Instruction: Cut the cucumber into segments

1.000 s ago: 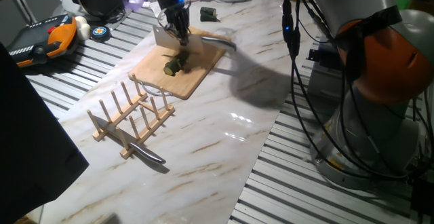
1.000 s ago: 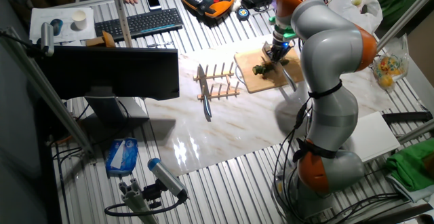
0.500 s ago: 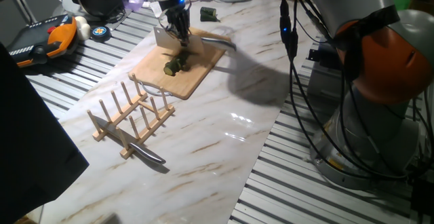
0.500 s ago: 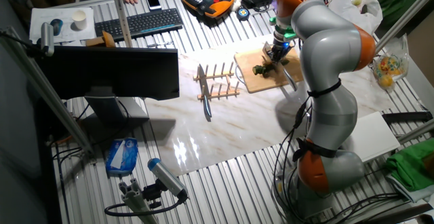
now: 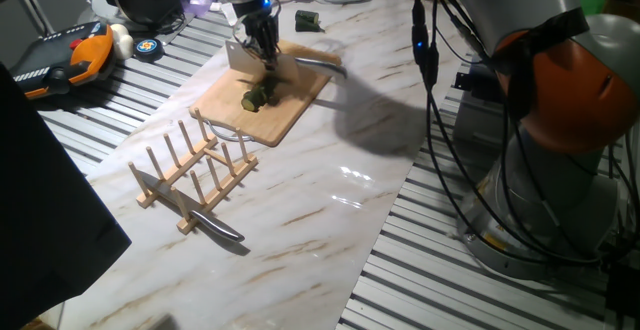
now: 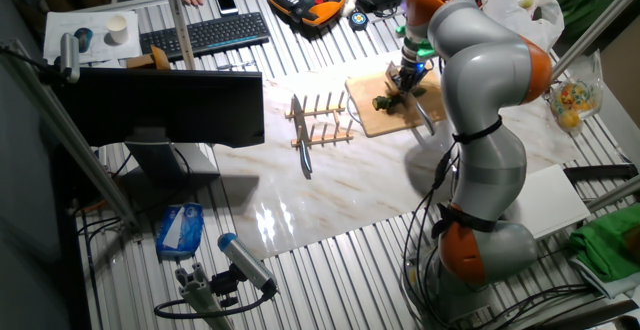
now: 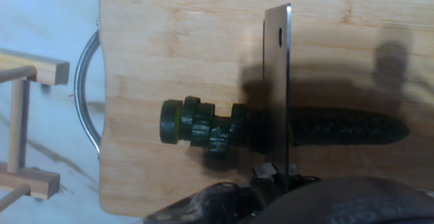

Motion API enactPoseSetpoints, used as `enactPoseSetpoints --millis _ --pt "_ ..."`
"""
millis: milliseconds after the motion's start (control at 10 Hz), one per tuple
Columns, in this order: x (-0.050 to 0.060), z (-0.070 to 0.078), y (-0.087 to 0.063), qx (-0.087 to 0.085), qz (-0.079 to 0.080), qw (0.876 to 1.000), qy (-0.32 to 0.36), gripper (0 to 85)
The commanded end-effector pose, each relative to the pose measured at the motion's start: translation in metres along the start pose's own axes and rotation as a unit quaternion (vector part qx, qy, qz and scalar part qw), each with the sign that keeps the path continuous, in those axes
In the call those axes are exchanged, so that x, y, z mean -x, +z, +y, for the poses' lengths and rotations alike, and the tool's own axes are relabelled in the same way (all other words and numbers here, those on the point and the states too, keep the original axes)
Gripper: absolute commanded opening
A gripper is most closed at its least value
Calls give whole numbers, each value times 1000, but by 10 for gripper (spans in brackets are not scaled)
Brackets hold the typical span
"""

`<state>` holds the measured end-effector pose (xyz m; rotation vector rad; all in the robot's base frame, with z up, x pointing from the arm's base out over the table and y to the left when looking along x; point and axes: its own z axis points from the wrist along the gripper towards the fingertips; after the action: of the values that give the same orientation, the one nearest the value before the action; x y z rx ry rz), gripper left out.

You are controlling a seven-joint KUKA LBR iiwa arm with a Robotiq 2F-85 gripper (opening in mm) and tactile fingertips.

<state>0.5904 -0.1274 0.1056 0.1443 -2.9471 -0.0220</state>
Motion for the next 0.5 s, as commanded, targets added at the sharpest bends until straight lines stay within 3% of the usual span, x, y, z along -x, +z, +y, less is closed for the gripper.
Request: enactPoseSetpoints --millis 0,400 --pt "0 0 1 0 0 1000 0 7" --pt "5 -4 13 3 0 1000 -1 7"
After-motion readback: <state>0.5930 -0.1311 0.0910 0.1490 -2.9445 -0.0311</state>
